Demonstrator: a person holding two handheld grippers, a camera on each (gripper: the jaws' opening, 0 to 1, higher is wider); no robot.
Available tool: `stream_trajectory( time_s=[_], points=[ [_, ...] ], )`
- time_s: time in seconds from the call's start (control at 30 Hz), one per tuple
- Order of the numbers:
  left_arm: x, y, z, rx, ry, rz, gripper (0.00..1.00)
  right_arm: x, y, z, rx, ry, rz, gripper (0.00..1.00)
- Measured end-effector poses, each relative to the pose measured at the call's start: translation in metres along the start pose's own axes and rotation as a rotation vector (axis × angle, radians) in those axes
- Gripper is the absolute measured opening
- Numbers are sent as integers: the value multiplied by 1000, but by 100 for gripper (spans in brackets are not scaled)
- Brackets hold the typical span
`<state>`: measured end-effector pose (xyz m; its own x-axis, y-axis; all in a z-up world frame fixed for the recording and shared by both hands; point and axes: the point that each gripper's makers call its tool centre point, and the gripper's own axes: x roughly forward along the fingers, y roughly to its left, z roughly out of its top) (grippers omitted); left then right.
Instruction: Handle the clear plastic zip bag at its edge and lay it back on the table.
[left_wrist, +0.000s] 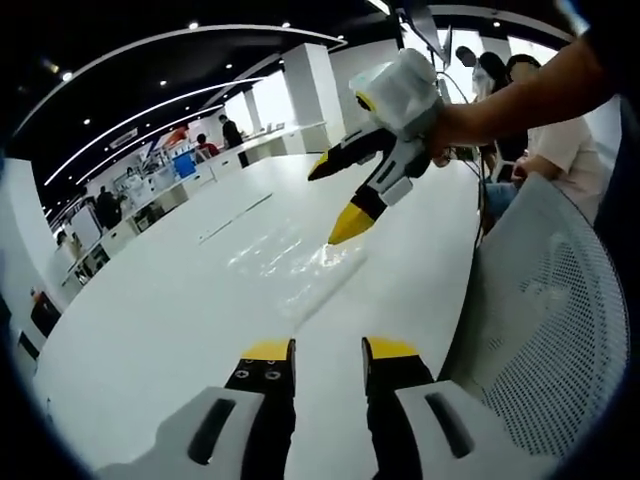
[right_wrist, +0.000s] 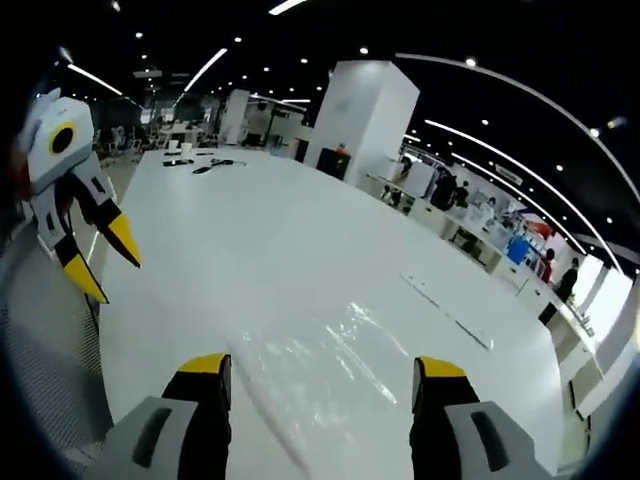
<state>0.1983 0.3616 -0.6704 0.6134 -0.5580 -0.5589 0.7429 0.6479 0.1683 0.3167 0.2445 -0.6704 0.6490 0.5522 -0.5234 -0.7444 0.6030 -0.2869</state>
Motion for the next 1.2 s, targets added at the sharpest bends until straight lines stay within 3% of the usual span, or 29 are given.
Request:
stream_trajectory(
  time_s=[0.27,0.43,0.6,1.2],
  points=[
    [2,2,-2,-56,18,13,42,-12,2,6,60,-38,1,88],
    [4,6,-3,-69,14,16,44,-15,4,6,85,-52,-1,94],
    [5,12,-3,-86,18,34,51,-19,2,4,123,-64,-12,100],
    [13,29,-5,-207,-9,62,88,-45,-6,-24,234,-61,-46,100]
  ],
)
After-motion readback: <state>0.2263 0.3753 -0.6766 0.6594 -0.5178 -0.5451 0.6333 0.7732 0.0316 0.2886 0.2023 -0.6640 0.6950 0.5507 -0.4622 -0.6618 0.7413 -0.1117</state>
